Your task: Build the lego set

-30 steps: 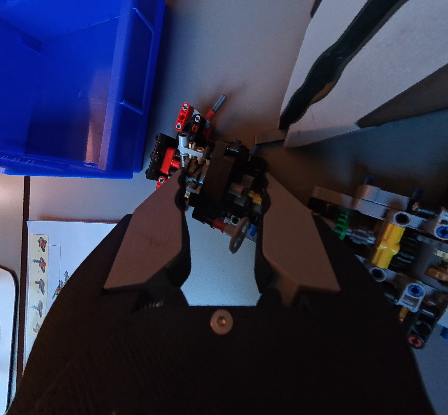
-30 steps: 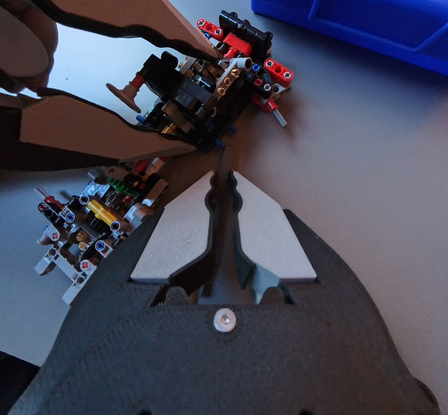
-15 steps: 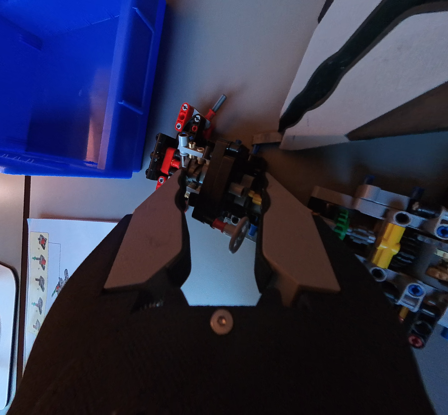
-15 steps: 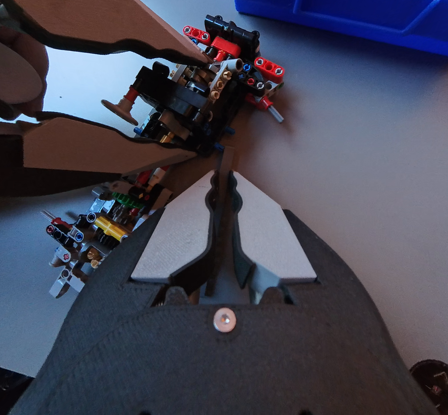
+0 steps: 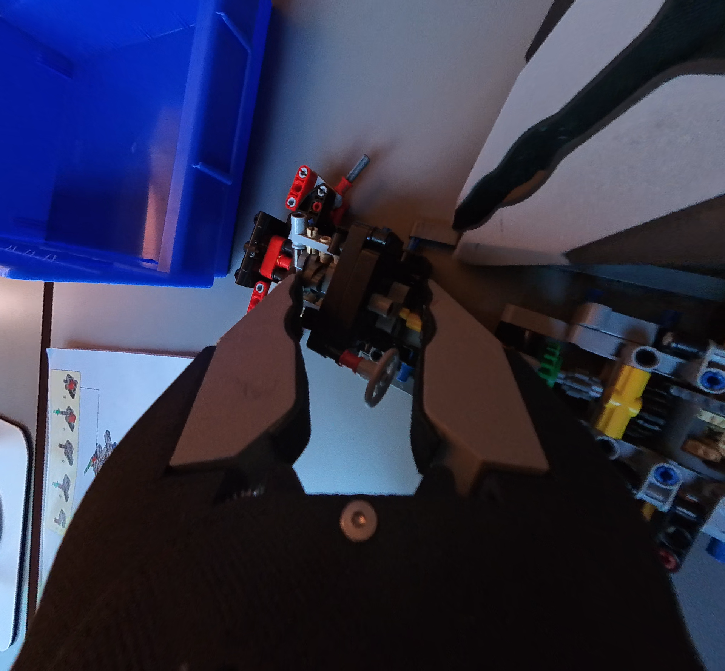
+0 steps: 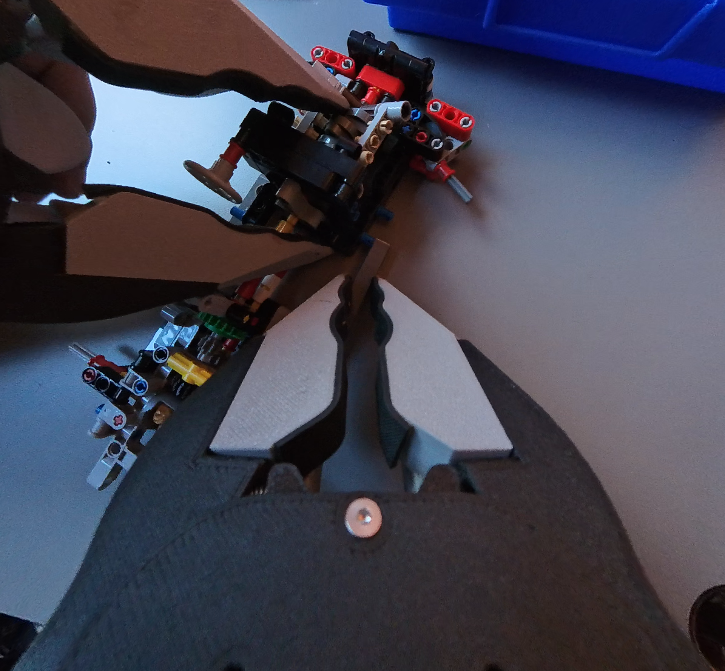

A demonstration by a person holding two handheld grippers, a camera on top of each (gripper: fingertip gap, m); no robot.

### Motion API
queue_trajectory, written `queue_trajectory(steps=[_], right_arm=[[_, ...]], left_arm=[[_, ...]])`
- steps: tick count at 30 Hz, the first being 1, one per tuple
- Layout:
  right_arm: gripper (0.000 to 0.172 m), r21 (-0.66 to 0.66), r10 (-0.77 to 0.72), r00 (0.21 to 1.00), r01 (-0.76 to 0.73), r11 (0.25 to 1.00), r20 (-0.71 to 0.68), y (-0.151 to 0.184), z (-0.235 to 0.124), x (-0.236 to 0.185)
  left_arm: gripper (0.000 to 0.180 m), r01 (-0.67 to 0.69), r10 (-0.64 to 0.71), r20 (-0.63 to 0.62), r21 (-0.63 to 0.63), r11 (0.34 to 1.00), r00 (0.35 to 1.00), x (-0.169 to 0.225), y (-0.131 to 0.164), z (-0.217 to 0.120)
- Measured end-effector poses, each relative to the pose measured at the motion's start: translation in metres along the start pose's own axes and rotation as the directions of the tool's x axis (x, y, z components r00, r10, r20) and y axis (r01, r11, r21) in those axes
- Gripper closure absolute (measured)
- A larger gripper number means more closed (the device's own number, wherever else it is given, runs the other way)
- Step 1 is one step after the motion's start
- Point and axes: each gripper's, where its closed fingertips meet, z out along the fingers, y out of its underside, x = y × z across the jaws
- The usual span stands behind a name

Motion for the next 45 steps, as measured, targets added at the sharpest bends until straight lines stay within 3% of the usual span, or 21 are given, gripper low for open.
queue_trajectory(steps=[9, 14, 20, 22, 25, 29, 31, 35, 41, 45], right_arm=[[0.164, -0.006, 0.069, 0.964, -0.07, 0.998, 0.255, -0.004, 0.001, -0.002], [0.164, -0.036, -0.168, 0.977, 0.174, 0.984, 0.129, -0.003, 0.003, -0.002], [0.165, -0.091, -0.261, 0.964, 0.265, 0.96, 0.056, -0.003, 0.004, -0.001], [0.166, -0.08, -0.23, 0.97, 0.236, 0.969, 0.077, -0.004, 0.004, -0.002], [0.166, -0.04, -0.063, 0.978, 0.072, 0.997, 0.197, -0.005, 0.004, -0.003], [0.167, -0.025, -0.111, 0.961, 0.121, 0.992, 0.253, -0.007, 0.005, -0.005], [0.169, -0.035, 0.002, 0.929, 0.012, 0.999, 0.369, -0.01, 0.006, -0.008], [0.172, -0.038, 0.139, 0.885, -0.137, 0.99, 0.444, -0.013, 0.009, -0.007], [0.172, 0.036, -0.061, 0.946, 0.052, 0.998, 0.318, -0.015, 0.011, -0.007], [0.172, 0.034, -0.032, 0.927, 0.021, 0.999, 0.374, -0.016, 0.012, -0.007]], left_arm=[[0.122, 0.012, -0.012, 0.01, 0.004, 1.0, 1.0, -0.004, 0.001, 0.001], [0.122, 0.018, -0.018, 0.013, 0.005, 1.0, 1.0, -0.003, 0.001, 0.001], [0.122, 0.032, -0.033, 0.016, 0.008, 0.999, 0.999, -0.004, 0.001, 0.001], [0.122, 0.034, -0.034, 0.018, 0.007, 0.999, 0.999, -0.004, 0.001, 0.001], [0.122, 0.047, -0.047, 0.016, 0.018, 0.999, 0.999, -0.005, 0.002, 0.001], [0.122, 0.052, -0.052, 0.017, 0.018, 0.999, 0.999, -0.007, 0.004, 0.001], [0.122, 0.064, -0.064, 0.013, 0.023, 0.998, 0.998, -0.008, 0.006, 0.0], [0.123, 0.092, -0.093, 0.02, 0.05, 0.995, 0.995, -0.01, 0.008, -0.001], [0.122, 0.093, -0.095, 0.031, 0.053, 0.994, 0.995, -0.011, 0.009, -0.001], [0.122, 0.092, -0.094, 0.03, 0.056, 0.994, 0.995, -0.012, 0.01, -0.001]])
